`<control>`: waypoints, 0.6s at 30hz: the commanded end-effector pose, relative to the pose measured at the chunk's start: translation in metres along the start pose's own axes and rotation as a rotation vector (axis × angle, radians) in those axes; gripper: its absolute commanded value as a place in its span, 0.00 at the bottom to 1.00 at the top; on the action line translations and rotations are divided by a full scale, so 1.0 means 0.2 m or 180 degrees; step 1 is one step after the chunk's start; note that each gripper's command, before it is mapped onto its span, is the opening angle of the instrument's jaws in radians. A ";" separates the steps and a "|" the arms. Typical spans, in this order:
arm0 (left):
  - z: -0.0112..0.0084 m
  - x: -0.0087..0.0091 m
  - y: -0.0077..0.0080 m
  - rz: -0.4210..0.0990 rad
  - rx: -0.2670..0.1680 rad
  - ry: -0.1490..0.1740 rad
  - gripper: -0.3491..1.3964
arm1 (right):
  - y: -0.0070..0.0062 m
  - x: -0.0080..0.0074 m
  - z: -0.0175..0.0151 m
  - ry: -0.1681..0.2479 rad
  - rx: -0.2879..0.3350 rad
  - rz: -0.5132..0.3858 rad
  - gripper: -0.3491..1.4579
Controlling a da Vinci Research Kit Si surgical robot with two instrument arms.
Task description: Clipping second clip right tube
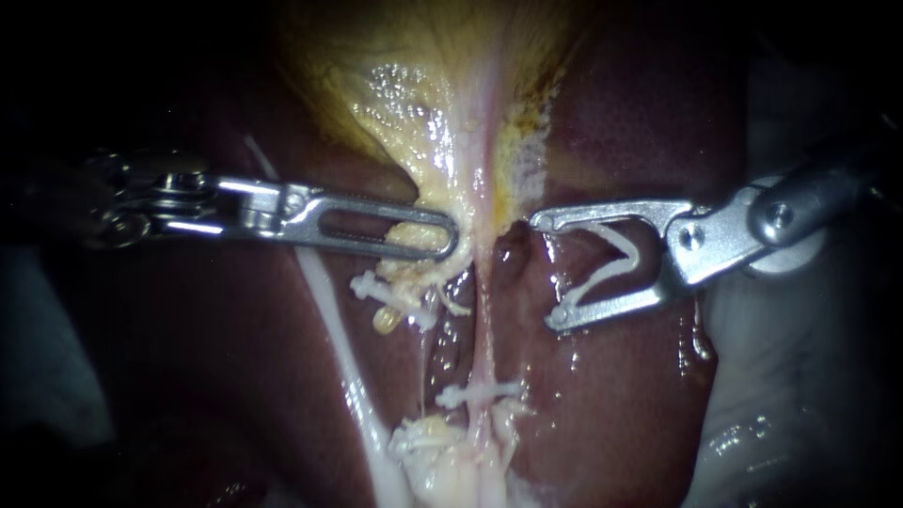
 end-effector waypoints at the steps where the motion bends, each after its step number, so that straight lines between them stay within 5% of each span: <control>1: 0.000 0.000 0.000 0.0000 0.0000 0.0001 0.00 | 0.000 0.000 0.000 -0.0001 -0.0001 0.0000 0.46; 7: -0.011 -0.003 -0.008 -0.0028 0.0040 0.0040 0.00 | 0.000 0.000 0.000 -0.0005 -0.0010 0.0000 0.46; 13: -0.033 -0.012 -0.021 -0.0104 0.0007 -0.0044 0.00 | -0.001 0.000 0.000 -0.0006 -0.0010 -0.0002 0.46; 18: -0.041 -0.013 -0.024 -0.0084 0.0001 -0.0078 0.00 | -0.001 0.000 0.001 -0.0007 -0.0011 -0.0022 0.46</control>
